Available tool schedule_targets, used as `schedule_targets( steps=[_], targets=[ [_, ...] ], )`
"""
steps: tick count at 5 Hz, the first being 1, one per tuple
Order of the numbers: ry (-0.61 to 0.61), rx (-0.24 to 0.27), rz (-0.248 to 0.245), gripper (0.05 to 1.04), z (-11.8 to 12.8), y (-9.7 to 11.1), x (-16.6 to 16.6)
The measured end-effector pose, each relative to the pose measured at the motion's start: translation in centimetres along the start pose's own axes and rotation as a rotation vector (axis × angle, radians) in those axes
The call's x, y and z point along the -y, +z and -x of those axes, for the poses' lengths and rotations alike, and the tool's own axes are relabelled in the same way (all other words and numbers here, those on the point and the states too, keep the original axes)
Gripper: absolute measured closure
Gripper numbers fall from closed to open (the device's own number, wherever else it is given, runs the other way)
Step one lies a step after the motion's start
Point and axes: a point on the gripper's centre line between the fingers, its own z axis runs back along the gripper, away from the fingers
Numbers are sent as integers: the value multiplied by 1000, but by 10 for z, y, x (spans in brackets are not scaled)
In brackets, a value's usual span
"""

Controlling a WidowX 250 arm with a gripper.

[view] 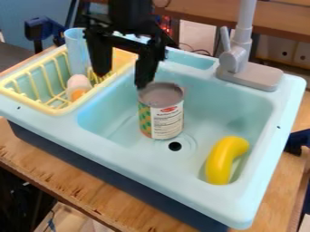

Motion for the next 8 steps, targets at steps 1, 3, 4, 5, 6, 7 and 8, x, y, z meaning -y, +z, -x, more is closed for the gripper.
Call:
schedule_targets(
  steps=[1, 3, 4, 5, 6, 7, 8],
  targets=[
    [65, 4, 14, 83, -3, -2, -19],
    [162, 43, 8, 83, -3, 3, -50],
    [219, 49, 6, 83, -2, 1, -68],
    [254, 73, -35, 83, -8, -3, -79],
    [291, 96, -74, 83, -15, -8, -88],
    [350, 69, -85, 83, -16, -18, -100],
    [382, 46, -103, 83, -20, -30, -105]
  ],
)
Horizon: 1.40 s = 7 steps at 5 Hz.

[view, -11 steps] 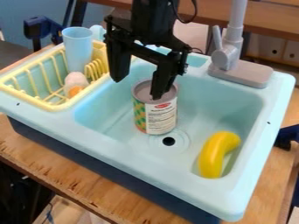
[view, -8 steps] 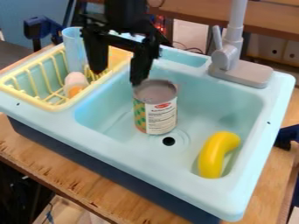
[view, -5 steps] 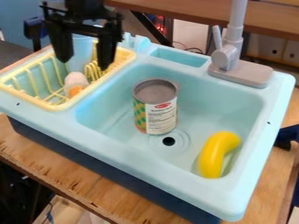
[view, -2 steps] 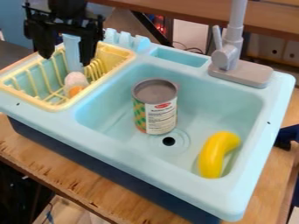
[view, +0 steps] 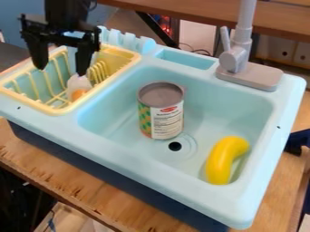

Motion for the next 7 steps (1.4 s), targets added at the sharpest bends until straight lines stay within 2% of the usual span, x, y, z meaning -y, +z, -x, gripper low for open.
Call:
schedule_targets(
  steps=[1, 2, 4, 5, 6, 7],
  targets=[
    [39, 0, 1, 83, -6, -9, -3],
    [55, 25, 8, 83, -10, -11, -2],
    [62, 37, 71, 83, -7, -29, 11],
    [63, 57, 128, 83, -9, -33, 20],
    [63, 49, 152, 83, -10, -41, 25],
    [95, 39, 144, 133, -11, -45, 23]
  ],
)
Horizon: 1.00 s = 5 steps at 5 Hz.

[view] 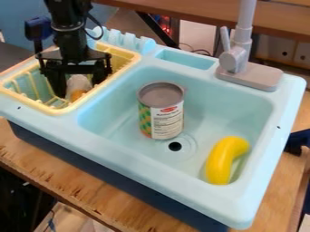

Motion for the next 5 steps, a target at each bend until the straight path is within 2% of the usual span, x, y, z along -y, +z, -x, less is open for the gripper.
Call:
schedule_targets(
  steps=[1, 2, 3, 4, 5],
  targets=[
    [17, -18, -33, 273, 0, -5, -5],
    [13, -31, -37, 299, 2, -5, -5],
    [18, -43, -65, 299, 2, 0, -9],
    [-21, -3, -94, 299, 2, 19, -1],
    [-40, 72, -119, 299, 5, 46, 4]
  ],
)
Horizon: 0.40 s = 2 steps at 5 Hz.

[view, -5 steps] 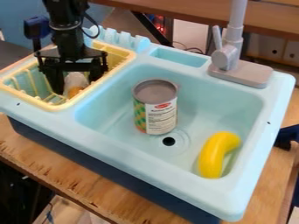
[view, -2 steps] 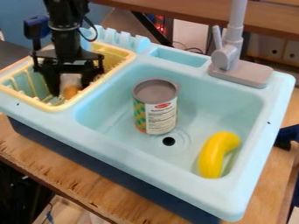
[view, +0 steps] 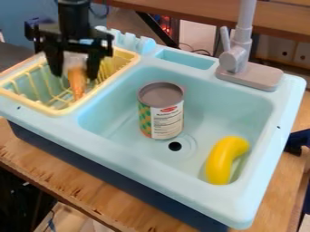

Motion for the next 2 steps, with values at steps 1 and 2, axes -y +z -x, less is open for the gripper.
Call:
schedule_targets(
  steps=[1, 2],
  targets=[
    [-39, 61, -13, 299, 6, 22, 12],
    [35, 115, 109, 299, 17, 52, 18]
  ],
)
